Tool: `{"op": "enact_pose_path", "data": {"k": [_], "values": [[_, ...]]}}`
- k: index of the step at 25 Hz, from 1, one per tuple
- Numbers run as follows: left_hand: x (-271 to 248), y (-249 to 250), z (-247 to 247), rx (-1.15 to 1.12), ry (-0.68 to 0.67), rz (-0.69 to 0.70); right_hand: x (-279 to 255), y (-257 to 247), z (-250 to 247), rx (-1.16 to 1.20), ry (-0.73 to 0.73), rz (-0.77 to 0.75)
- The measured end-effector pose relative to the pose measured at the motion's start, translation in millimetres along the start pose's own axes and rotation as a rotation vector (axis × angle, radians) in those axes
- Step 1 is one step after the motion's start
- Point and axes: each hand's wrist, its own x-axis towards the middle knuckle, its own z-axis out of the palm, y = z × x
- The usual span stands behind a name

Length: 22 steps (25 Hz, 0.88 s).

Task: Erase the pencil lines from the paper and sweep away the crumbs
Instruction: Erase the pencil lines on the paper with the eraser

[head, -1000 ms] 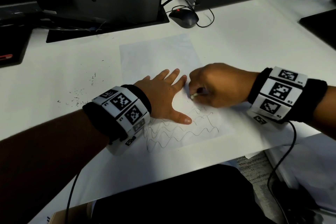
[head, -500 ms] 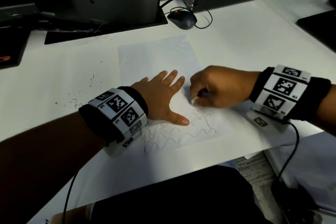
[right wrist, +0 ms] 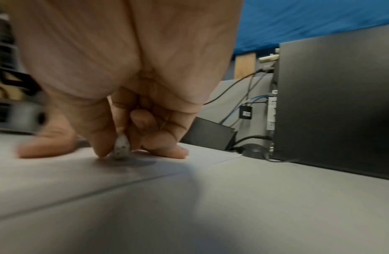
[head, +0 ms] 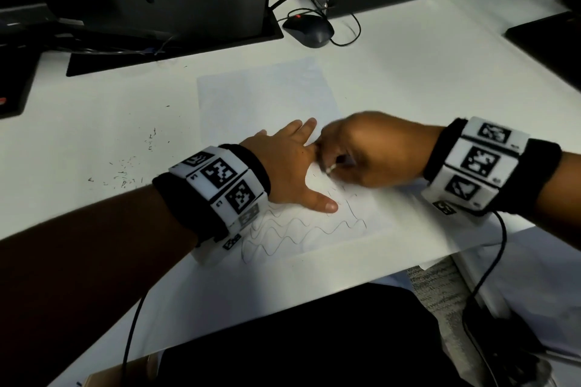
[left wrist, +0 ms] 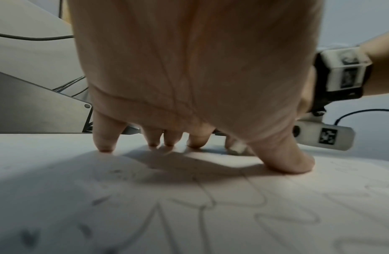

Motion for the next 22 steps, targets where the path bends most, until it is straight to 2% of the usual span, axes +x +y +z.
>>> {"op": "enact_pose_path", "data": {"k": [2, 6, 9, 13, 17, 20, 22], "values": [[-2, -2, 0, -0.006, 0.0, 0.001, -2, -4, -1, -0.002, -0.062, -0.044], [-2, -1, 0, 0.0, -0.015, -0.008, 2, 4, -7, 0.013, -0.004, 0.083], [-3, -2, -1, -0.001, -0.004, -0.007, -3, -3, 0, 0.103, -0.057, 0.018], [-1, -1, 1, 0.033, -0.011, -0.007, -4, 9, -6, 0.069, 0.051, 0.129], [-2, -5, 2, 0.019, -0.006, -0.001, -6, 0, 0, 0.131, -0.047, 0.038], [0, -4, 2, 0.038, -0.007, 0.0, -6, 6, -4, 0.114, 0.024, 0.091], [-1, -4, 2, 0.039, -0.008, -0.001, -6, 4, -2, 0.125, 0.014, 0.078]]}}
